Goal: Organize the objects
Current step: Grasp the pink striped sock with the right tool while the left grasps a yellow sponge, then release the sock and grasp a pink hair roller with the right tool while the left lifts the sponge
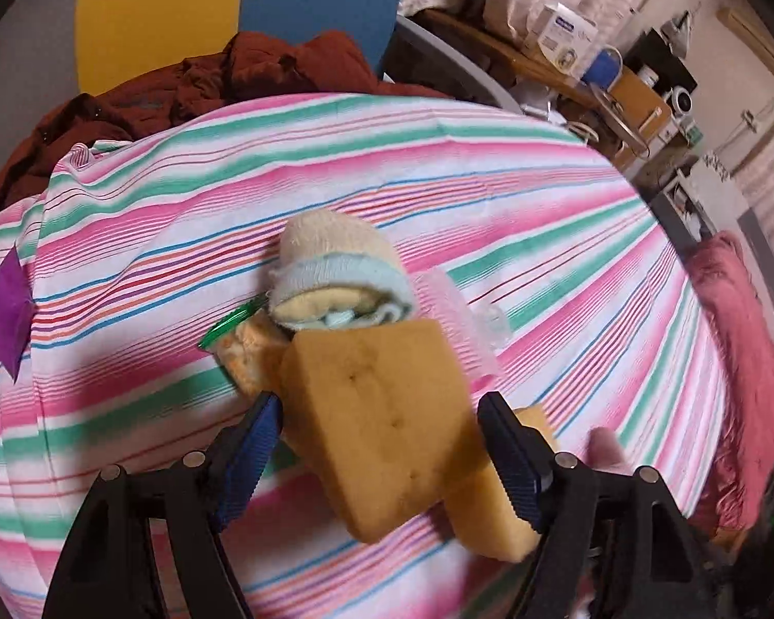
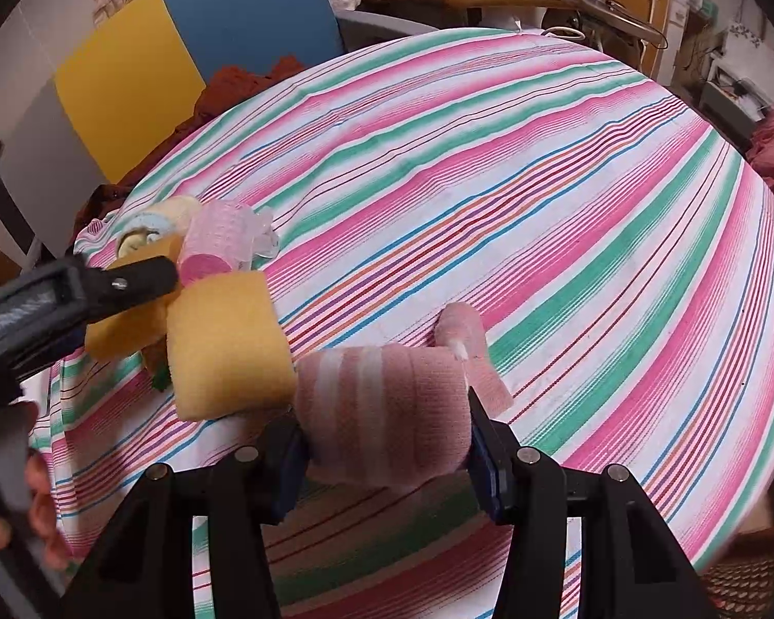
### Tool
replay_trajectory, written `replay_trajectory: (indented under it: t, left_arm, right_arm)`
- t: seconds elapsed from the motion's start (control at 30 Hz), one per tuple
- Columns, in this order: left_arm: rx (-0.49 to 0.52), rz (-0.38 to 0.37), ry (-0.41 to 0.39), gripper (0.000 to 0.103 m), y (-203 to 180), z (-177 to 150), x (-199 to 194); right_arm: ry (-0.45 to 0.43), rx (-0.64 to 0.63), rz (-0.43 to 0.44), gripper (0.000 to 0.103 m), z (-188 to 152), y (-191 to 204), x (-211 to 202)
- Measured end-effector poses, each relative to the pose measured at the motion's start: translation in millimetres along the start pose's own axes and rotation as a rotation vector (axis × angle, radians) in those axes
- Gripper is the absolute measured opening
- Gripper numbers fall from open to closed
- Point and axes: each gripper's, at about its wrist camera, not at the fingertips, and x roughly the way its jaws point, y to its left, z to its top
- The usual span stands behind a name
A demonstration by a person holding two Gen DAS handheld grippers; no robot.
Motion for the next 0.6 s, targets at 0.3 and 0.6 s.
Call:
replay_trajectory:
  t: [0.3, 0.6]
  left_arm:
    - [0.024, -0.034, -0.100, 0.051, 36.0, -40.2, -21.8]
    - [-0.022, -0.063, -0.140, 0.050, 76.1, -86.7, -53.8]
  right_arm:
    - [0.003, -0.013, -0.001, 0.053, -0.2, 3.7, 0.8]
    - [0.009, -0.036, -0.020, 0.055, -1.6, 9.3, 3.4]
